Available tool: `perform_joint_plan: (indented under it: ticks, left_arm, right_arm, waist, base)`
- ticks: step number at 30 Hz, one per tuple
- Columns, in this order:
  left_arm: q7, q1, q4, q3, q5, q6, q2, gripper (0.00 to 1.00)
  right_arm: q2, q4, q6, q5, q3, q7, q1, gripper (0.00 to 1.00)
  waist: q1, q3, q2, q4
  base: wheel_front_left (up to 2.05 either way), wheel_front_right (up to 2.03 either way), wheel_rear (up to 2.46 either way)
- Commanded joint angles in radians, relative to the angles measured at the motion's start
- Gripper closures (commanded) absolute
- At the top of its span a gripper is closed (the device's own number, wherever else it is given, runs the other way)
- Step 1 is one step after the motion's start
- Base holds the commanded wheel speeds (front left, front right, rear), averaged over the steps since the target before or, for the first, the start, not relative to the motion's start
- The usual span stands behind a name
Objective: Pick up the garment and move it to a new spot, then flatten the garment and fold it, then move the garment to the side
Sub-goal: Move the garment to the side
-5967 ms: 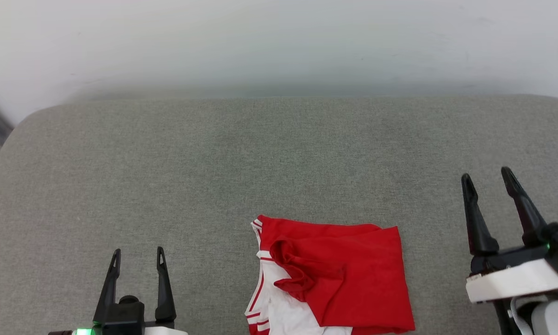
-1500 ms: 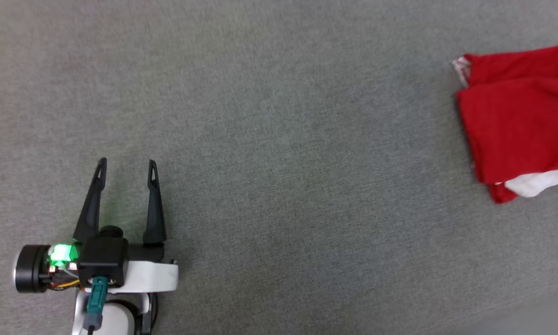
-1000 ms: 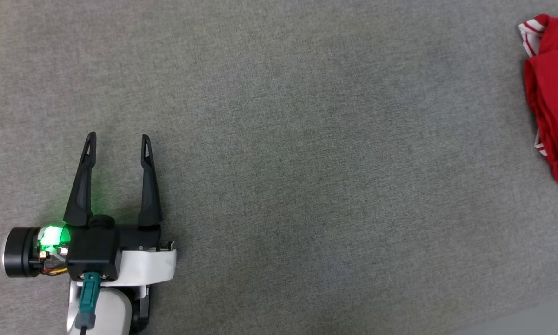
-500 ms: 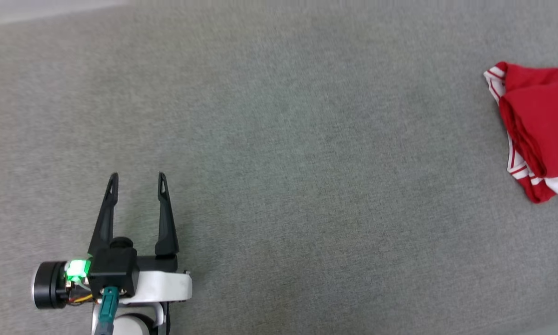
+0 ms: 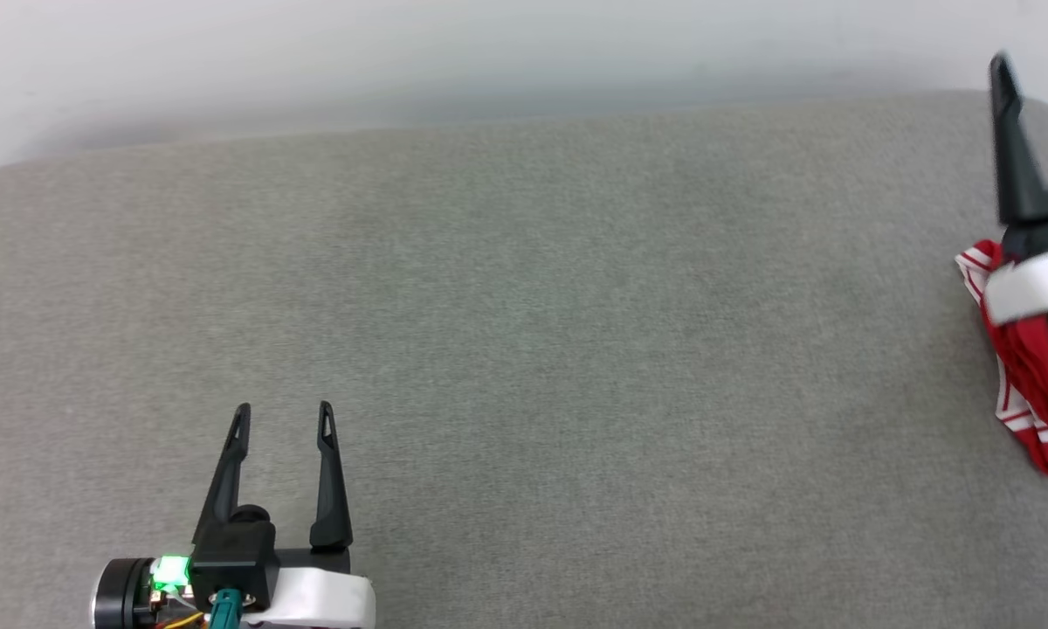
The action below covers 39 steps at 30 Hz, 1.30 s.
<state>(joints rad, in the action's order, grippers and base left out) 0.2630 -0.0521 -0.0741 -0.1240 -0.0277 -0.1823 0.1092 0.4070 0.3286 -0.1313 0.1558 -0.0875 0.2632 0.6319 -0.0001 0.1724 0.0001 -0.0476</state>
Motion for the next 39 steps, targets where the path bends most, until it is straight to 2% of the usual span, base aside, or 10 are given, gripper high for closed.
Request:
perform_joint_plan:
  ticks: [1,8,19,27,39]
  left_arm:
    - [0.002,-0.01,0.003,-0.002,0.008,0.006,-0.007,0.0]
    - [0.002,-0.045,0.012,-0.002,0.012,0.016,-0.014,0.0]
    - [0.002,-0.099,0.027,0.005,0.013,0.024,-0.023,0.0]
    - [0.002,-0.132,0.039,0.017,0.011,0.025,-0.028,0.0]
    - [0.002,-0.156,0.055,0.025,0.003,0.048,-0.034,0.0]
  right_arm:
    - [-0.023,-0.042,0.001,0.01,0.013,0.001,-0.067,0.0]
    - [-0.128,-0.171,0.001,0.011,0.061,0.001,-0.279,0.0]
    - [-0.279,-0.276,0.001,-0.006,0.131,0.001,-0.596,0.0]
    - [-0.329,-0.327,0.001,-0.007,0.154,0.001,-0.726,0.0]
    - [-0.356,-0.373,0.001,-0.014,0.168,0.001,-0.808,0.0]
  waist:
    - [0.0001,-0.03,-0.0001,0.033]
    - [0.0001,-0.074,-0.0001,0.066]
    - [0.0001,-0.133,-0.0001,0.069]
    - [0.0001,-0.158,-0.0001,0.065]
    - [0.0001,-0.179,-0.0001,0.07]
  base:
    - [0.0,0.0,0.0]
    - [0.0,0.0,0.0]
    - [0.0,0.0,0.0]
    - [0.0,0.0,0.0]
    - [0.0,0.0,0.0]
